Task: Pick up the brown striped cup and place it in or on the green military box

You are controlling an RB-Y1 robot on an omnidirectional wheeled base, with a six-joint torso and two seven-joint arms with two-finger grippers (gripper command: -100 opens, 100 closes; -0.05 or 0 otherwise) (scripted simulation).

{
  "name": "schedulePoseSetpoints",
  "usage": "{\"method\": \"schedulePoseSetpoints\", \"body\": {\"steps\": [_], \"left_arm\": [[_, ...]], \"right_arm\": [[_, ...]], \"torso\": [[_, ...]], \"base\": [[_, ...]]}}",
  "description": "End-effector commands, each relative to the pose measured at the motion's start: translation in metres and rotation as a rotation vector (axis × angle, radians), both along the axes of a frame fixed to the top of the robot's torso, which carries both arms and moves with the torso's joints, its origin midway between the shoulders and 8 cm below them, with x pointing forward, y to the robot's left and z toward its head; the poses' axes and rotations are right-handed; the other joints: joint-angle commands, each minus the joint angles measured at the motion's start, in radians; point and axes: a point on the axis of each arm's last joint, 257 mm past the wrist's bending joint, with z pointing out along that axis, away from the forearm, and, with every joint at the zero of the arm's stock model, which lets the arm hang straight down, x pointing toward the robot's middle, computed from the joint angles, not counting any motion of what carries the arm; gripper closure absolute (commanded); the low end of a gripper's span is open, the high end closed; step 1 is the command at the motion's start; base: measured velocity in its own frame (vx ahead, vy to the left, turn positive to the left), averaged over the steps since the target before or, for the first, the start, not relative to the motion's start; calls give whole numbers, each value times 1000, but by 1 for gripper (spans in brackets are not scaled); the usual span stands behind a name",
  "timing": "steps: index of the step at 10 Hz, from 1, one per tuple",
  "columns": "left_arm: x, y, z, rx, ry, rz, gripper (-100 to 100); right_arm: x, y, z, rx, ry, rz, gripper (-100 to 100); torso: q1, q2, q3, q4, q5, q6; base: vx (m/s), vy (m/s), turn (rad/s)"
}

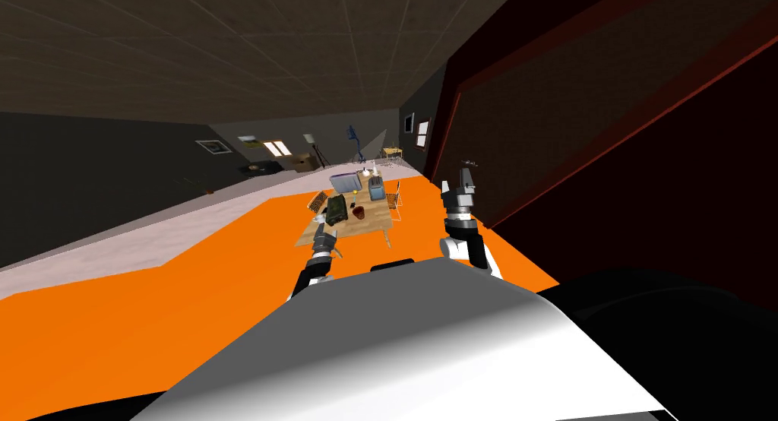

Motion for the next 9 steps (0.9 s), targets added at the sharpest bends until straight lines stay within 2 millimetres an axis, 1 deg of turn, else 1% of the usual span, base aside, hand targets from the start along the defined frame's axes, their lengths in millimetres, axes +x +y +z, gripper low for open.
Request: {"method": "schedulePoseSetpoints", "body": {"steps": [1,2,3,4,5,6,7,8,9], "left_arm": [[-6,12,-14,-50,38,8,-100],[-12,25,-41,-93,104,22,-100],[-12,25,-41,-111,101,24,-100],[-20,39,-67,-155,167,41,-100],[-20,39,-67,-172,164,43,-100],[-30,54,-93,-214,232,64,-100],[-30,54,-93,-232,229,65,-100],[-42,70,-118,-270,297,89,-100],[-42,70,-118,-290,293,91,-100]], "right_arm": [[0,0,0,0,0,0,0],[0,0,0,0,0,0,0],[0,0,0,0,0,0,0],[0,0,0,0,0,0,0],[0,0,0,0,0,0,0],[0,0,0,0,0,0,0],[0,0,0,0,0,0,0],[0,0,0,0,0,0,0],[0,0,0,0,0,0,0]], "torso": [[0,0,0,0,0,0],[0,0,0,0,0,-1],[0,-1,0,0,0,0],[0,-1,-1,0,0,-1],[0,-2,-1,0,0,0],[0,-2,-1,0,0,-1],[0,-3,-1,0,0,0],[0,-3,-1,-1,0,-1],[1,-3,-2,0,0,0]], "base": [[-23,49,-187],[-22,42,-314],[-14,35,-191],[-7,35,-329],[-7,40,-174],[0,39,-373],[-2,40,-239],[-3,43,-387],[-6,46,-230]]}}
